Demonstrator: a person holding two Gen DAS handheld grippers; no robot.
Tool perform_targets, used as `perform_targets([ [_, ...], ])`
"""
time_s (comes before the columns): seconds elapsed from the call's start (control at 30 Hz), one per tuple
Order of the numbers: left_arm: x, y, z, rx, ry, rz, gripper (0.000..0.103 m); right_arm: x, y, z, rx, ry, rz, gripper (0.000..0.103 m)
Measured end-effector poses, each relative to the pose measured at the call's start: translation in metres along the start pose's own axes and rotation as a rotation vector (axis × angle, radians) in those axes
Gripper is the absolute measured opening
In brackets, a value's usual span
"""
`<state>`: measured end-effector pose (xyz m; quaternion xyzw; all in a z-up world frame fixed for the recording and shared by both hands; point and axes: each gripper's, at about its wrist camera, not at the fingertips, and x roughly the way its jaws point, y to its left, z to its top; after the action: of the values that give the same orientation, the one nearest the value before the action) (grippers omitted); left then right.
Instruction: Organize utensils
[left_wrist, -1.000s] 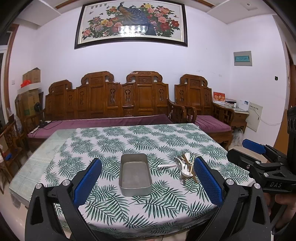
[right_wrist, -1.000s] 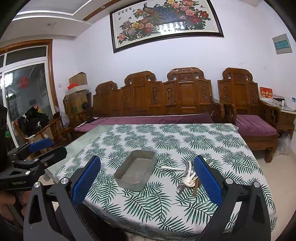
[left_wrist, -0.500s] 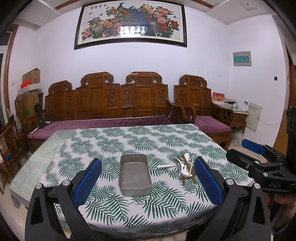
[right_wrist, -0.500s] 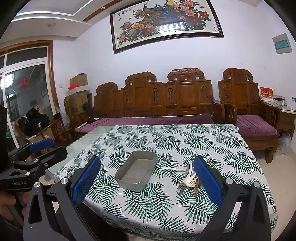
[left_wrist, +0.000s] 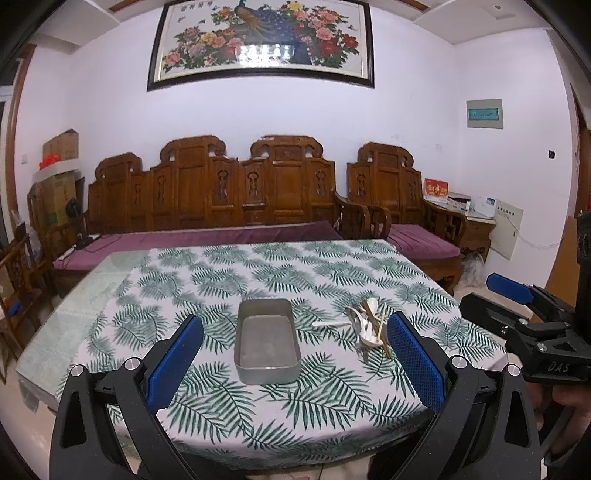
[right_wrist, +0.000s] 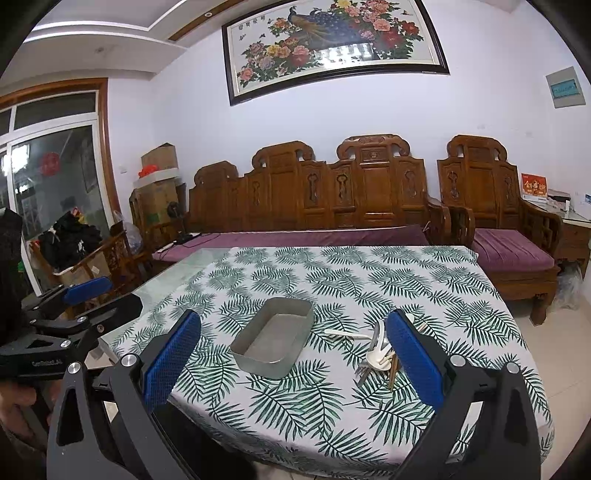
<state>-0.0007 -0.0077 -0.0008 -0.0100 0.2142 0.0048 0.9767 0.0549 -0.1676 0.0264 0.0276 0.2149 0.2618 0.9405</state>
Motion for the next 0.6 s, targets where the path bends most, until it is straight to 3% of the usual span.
perform_targets([
  [0.37, 0.047, -0.002, -0.017, 0.004, 0.097, -0.083, 0.096, 0.03, -0.049, -0.017, 0.044, 0.045, -0.008, 0.1],
  [0.6, 0.092, -0.006, -0.021, 0.058, 0.169, -0.121, 0.096, 0.075, -0.083, -0.027, 0.021, 0.104, -0.056, 0.078],
])
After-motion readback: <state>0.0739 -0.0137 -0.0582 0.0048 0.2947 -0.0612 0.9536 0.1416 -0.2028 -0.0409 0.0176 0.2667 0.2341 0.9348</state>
